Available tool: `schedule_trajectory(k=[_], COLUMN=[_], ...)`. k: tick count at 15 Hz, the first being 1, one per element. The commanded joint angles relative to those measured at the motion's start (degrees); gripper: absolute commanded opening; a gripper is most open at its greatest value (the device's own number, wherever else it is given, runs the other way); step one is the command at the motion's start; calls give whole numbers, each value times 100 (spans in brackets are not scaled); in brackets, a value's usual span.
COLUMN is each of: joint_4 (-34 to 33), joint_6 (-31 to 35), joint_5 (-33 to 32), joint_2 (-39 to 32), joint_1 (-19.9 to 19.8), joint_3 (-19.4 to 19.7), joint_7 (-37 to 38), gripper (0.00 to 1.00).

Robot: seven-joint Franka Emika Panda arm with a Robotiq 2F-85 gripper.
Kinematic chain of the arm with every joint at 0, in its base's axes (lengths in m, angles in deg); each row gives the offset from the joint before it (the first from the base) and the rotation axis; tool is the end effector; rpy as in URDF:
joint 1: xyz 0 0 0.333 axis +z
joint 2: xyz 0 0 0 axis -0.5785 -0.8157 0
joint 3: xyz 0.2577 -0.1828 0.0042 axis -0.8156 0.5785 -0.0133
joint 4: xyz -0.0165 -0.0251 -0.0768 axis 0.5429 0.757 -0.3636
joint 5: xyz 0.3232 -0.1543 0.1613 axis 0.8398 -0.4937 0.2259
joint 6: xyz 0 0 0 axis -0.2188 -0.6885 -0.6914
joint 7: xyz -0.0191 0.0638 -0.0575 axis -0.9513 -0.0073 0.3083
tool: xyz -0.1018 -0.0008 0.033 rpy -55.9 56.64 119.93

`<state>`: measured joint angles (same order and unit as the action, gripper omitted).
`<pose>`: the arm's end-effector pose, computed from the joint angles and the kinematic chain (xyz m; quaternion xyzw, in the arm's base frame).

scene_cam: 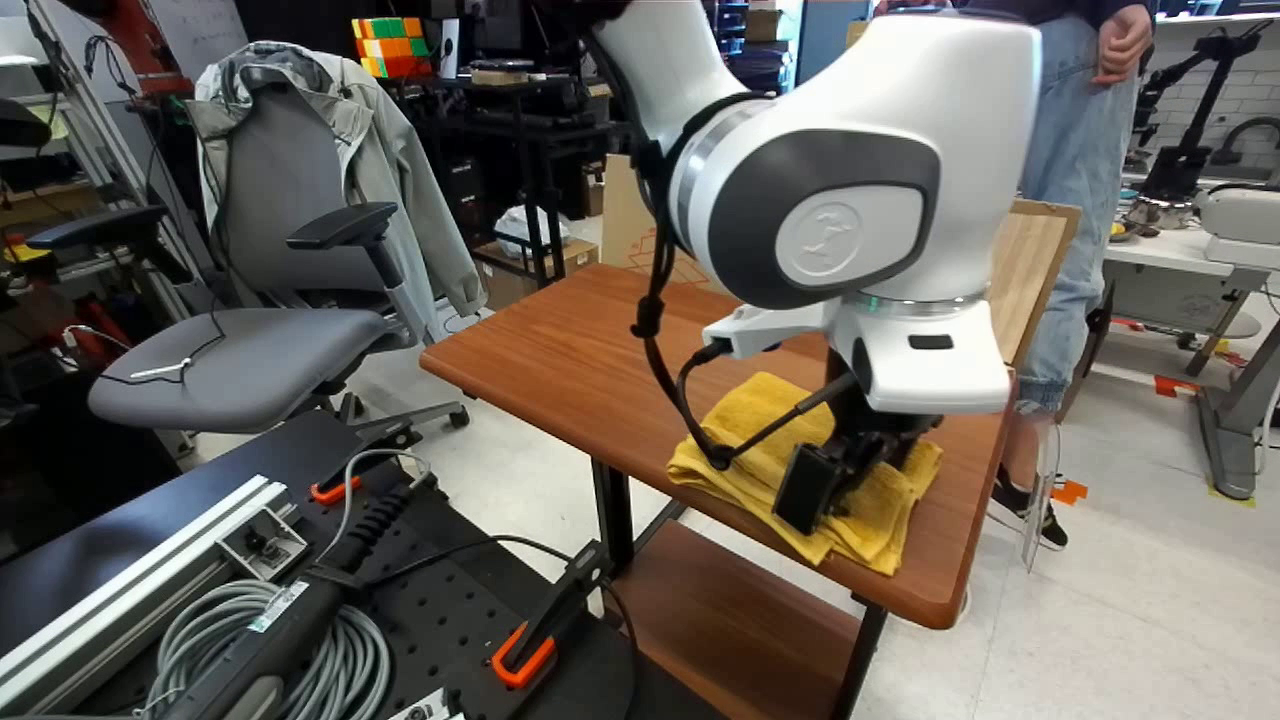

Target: Use the yellow towel to wipe the table

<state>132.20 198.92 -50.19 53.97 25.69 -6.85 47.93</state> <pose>0.5278 -0.2501 0.1399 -0.6250 0.7801 -0.0283 0.0029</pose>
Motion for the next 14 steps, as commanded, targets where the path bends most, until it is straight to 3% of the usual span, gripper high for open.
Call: schedule_trajectory(k=[1,4,7,11,14], joint_4=[-361,-567,-1607,-2717,-3337], joint_6=[-267,-144,-647,-1411,-1832], joint_5=[268,109,-29,18,-60], joint_2=[-349,-437,-1049,-1659,-1886], joint_1=[-88,191,516,377,289], joint_3=[76,19,134,155,8], joint_7=[458,809,1604,2622,2916], gripper=[100,100,100,100,100])
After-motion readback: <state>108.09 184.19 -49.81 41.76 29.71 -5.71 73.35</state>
